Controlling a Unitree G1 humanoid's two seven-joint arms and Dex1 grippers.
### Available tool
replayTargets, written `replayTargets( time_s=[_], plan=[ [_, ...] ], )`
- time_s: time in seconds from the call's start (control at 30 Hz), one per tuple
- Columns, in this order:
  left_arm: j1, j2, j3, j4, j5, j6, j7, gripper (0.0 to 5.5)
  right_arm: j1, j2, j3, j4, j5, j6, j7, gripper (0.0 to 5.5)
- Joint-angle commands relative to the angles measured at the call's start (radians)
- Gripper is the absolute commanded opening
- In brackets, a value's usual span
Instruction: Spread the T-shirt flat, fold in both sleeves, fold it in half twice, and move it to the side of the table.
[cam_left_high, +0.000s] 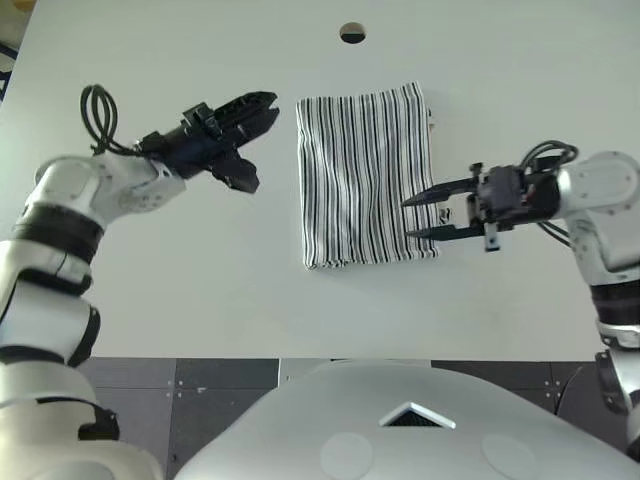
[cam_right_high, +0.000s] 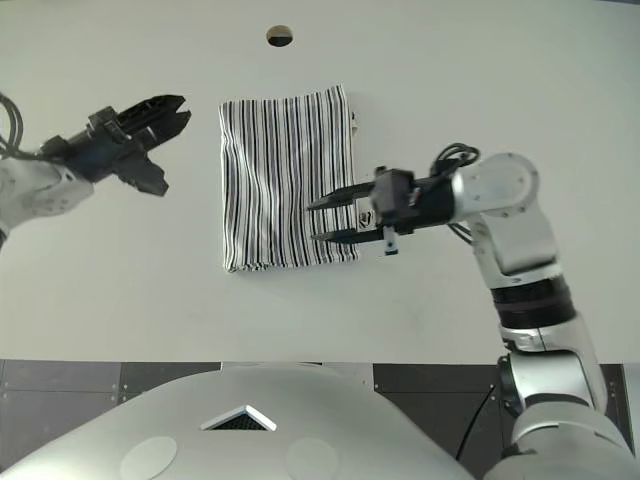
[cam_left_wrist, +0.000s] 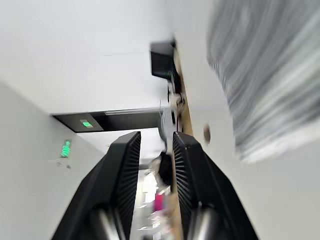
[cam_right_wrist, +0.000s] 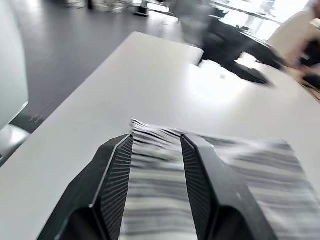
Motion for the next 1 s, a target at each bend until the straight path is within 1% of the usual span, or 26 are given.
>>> replayTargets(
  time_s=[0.03,0.1,0.17,0.23,0.3,0.37,0.4,0.47,0.6,0.67,0.77,0.83,0.93,1.0],
  plan=[
    [0.268,0.112,-0.054,-0.148,-0.185,-0.027,-0.288,1.63,0.083,-0.099,-0.062,0.280,-0.185,-0.312,0.005,2.25],
    [0.340,0.100,-0.057,-0.177,-0.224,0.007,-0.405,1.97,0.083,-0.083,-0.052,0.384,-0.294,-0.576,-0.039,2.65],
    [0.384,0.075,-0.058,-0.181,-0.210,0.037,-0.479,2.29,0.051,-0.056,-0.037,0.509,-0.418,-0.842,-0.118,2.74],
    [0.400,0.053,-0.054,-0.176,-0.171,0.062,-0.513,2.29,0.032,-0.043,-0.020,0.586,-0.510,-0.986,-0.187,2.74],
    [0.388,0.020,-0.047,-0.169,-0.117,0.090,-0.530,2.29,-0.003,-0.021,-0.012,0.639,-0.661,-1.100,-0.297,2.74],
    [0.373,-0.025,-0.040,-0.158,-0.077,0.101,-0.548,2.29,-0.065,0.009,-0.025,0.673,-0.909,-1.226,-0.471,2.74],
    [0.367,-0.041,-0.040,-0.153,-0.058,0.103,-0.552,2.29,-0.090,0.016,-0.021,0.684,-1.012,-1.258,-0.550,2.74],
    [0.348,-0.071,-0.044,-0.159,-0.041,0.107,-0.575,2.29,-0.124,0.036,0.018,0.705,-1.157,-1.269,-0.681,2.74],
    [0.312,-0.118,-0.048,-0.132,-0.004,0.101,-0.596,2.29,-0.178,0.068,0.122,0.761,-1.367,-1.236,-0.942,2.74],
    [0.301,-0.136,-0.044,-0.112,0.013,0.098,-0.595,2.29,-0.207,0.088,0.181,0.797,-1.431,-1.216,-1.058,2.74],
    [0.284,-0.162,-0.048,-0.082,0.035,0.093,-0.586,2.29,-0.248,0.108,0.270,0.837,-1.490,-1.195,-1.177,2.74],
    [0.275,-0.176,-0.050,-0.071,0.047,0.085,-0.577,2.33,-0.270,0.111,0.321,0.859,-1.505,-1.190,-1.225,2.33],
    [0.266,-0.191,-0.047,-0.060,0.038,0.078,-0.587,1.75,-0.296,0.104,0.377,0.888,-1.496,-1.186,-1.263,1.73],
    [0.263,-0.195,-0.046,-0.053,0.041,0.074,-0.590,1.50,-0.311,0.097,0.407,0.900,-1.489,-1.183,-1.281,1.29]
  ],
)
